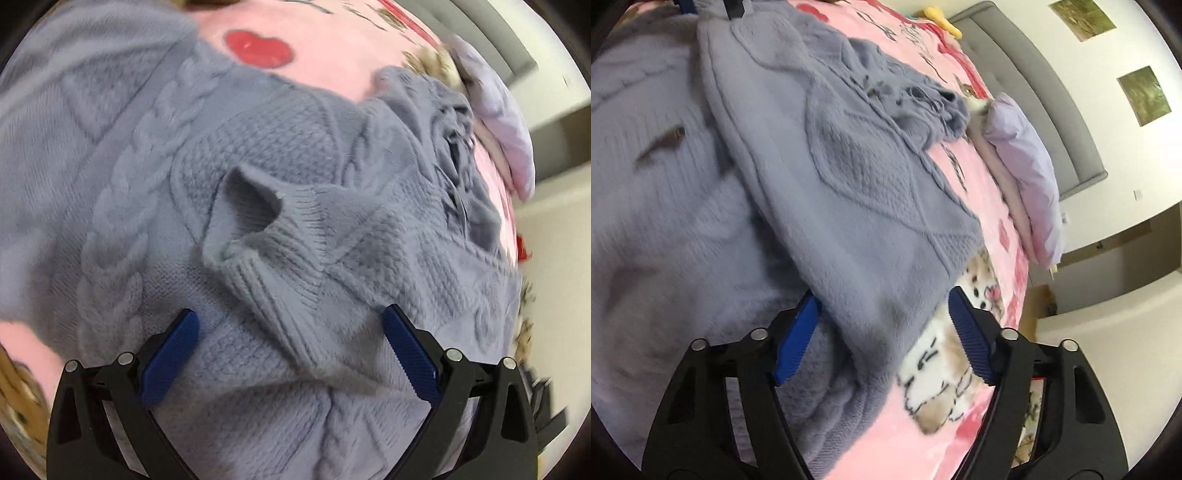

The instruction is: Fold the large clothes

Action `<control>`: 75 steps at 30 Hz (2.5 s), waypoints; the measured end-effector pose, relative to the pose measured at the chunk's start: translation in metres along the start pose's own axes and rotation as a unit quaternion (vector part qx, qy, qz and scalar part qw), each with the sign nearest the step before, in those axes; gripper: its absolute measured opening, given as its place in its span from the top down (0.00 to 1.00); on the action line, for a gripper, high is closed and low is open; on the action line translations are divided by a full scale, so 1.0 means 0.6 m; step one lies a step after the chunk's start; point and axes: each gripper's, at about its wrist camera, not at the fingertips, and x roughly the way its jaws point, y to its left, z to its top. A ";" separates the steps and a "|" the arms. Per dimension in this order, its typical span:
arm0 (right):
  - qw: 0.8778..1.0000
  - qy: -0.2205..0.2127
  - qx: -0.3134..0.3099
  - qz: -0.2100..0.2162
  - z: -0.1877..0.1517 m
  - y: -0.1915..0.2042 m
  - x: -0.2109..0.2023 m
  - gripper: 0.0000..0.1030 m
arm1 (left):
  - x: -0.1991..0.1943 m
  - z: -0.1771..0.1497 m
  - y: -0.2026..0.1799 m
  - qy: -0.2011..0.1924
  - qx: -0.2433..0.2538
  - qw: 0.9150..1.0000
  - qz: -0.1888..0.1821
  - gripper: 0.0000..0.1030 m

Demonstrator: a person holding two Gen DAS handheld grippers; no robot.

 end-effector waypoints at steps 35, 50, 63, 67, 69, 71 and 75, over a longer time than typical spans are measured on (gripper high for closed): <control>0.989 0.026 0.145 0.000 -0.047 -0.051 -0.022 0.51 | -0.034 -0.049 -0.030 -0.080 0.092 0.992 0.017 0.10; 0.884 0.116 0.413 0.187 -0.261 0.121 -0.295 0.46 | -0.195 -0.452 0.125 -0.032 0.137 0.989 0.042 0.05; 0.838 0.077 0.488 0.233 -0.295 0.183 -0.274 0.35 | -0.133 -0.526 0.102 -0.062 0.065 0.996 0.012 0.27; 0.811 0.075 0.519 0.260 -0.312 0.188 -0.270 0.41 | -0.128 -0.531 0.100 -0.080 0.049 0.996 0.015 0.52; 0.790 0.081 0.532 0.295 -0.318 0.189 -0.259 0.77 | -0.135 -0.534 0.103 -0.093 0.040 0.995 0.016 0.71; 0.779 0.083 0.540 0.306 -0.319 0.185 -0.257 0.85 | -0.141 -0.535 0.107 -0.097 0.030 0.995 0.014 0.78; 0.814 0.084 0.497 0.289 -0.298 0.160 -0.282 0.89 | -0.157 -0.527 0.112 -0.097 0.030 0.995 0.010 0.82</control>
